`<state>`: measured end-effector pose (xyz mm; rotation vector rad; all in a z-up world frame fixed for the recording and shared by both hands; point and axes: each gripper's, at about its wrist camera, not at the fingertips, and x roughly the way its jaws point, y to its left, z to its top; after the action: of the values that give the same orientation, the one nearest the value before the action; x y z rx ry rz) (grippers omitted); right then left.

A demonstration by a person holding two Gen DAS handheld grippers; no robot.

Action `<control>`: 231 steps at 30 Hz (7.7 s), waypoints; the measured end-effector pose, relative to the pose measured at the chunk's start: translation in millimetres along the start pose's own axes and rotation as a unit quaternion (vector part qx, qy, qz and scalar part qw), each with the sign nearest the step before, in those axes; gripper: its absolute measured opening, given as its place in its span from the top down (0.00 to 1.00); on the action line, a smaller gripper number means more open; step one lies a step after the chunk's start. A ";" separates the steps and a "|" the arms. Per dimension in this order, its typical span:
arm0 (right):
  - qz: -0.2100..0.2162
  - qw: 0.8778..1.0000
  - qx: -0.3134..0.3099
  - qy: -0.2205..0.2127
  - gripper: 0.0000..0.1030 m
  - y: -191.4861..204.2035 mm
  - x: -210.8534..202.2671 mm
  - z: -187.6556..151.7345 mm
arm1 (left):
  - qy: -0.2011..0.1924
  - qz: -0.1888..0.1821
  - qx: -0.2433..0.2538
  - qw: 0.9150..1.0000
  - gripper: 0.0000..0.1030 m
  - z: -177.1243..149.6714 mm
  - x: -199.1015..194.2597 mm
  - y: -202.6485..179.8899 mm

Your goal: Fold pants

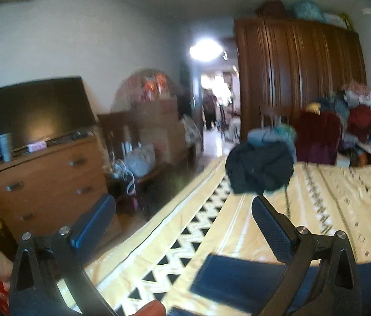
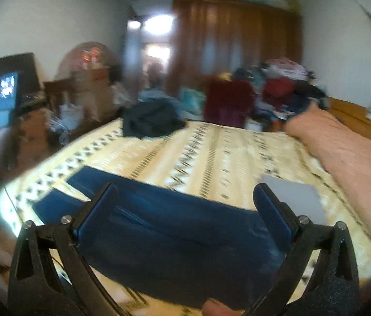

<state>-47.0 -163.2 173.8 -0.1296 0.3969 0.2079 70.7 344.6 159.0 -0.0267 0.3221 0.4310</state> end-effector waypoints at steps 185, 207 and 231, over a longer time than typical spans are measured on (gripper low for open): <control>0.286 0.907 -0.161 0.265 0.95 136.2 202.9 -205.7 | 0.302 -0.189 -0.281 0.891 0.52 -356.2 9.8 85.9; 0.271 0.920 -0.129 0.252 0.71 126.5 191.0 -209.3 | 0.297 -0.184 -0.331 0.877 0.46 -361.4 15.0 90.4; 0.261 0.928 -0.086 0.250 0.56 111.1 183.0 -209.1 | 0.286 -0.159 -0.322 0.888 0.64 -364.3 28.1 66.4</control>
<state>15.7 -57.9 -99.2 -0.2497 0.9237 0.7462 -42.4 382.5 -192.7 -0.8638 0.7317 0.1766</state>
